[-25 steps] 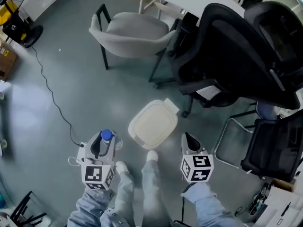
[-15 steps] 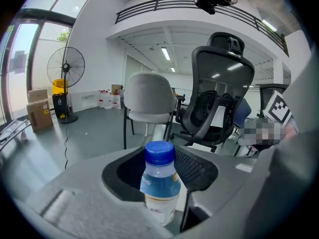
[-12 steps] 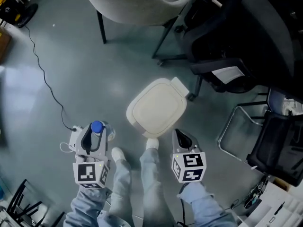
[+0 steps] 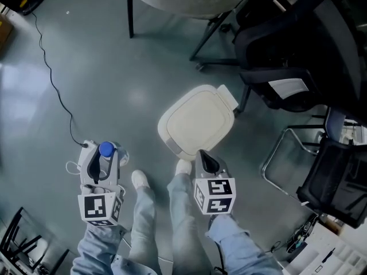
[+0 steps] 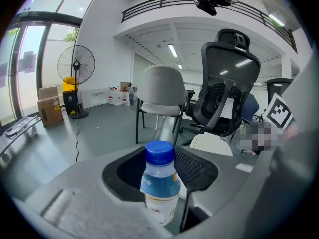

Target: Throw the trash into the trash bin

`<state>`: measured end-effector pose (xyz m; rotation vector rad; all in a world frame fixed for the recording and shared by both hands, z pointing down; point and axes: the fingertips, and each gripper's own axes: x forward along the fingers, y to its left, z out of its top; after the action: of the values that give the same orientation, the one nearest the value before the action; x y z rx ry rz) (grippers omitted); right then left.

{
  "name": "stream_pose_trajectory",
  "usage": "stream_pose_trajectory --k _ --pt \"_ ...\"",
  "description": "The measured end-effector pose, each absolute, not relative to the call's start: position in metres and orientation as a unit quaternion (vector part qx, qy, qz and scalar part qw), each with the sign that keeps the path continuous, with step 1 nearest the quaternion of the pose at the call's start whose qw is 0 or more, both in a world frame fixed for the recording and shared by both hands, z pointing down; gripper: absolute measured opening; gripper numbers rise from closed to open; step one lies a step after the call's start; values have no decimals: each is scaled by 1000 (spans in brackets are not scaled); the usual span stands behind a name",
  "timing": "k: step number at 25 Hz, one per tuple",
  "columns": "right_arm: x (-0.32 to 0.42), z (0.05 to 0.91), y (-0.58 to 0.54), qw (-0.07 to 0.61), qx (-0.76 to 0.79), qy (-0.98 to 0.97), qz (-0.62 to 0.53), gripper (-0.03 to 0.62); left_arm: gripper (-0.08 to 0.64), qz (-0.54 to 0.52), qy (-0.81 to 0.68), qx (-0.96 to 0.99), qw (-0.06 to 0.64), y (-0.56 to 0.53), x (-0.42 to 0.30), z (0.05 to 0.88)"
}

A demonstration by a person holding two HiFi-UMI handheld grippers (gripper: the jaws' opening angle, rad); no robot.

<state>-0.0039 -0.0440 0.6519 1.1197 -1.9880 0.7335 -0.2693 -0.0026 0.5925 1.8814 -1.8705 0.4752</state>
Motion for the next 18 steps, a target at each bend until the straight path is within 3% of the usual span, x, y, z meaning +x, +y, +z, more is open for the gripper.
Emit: stream_pose_trajectory --k 18 --pt "-58 722 -18 392 435 -749 311 3 187 188 -686 664 229 28 -335 622"
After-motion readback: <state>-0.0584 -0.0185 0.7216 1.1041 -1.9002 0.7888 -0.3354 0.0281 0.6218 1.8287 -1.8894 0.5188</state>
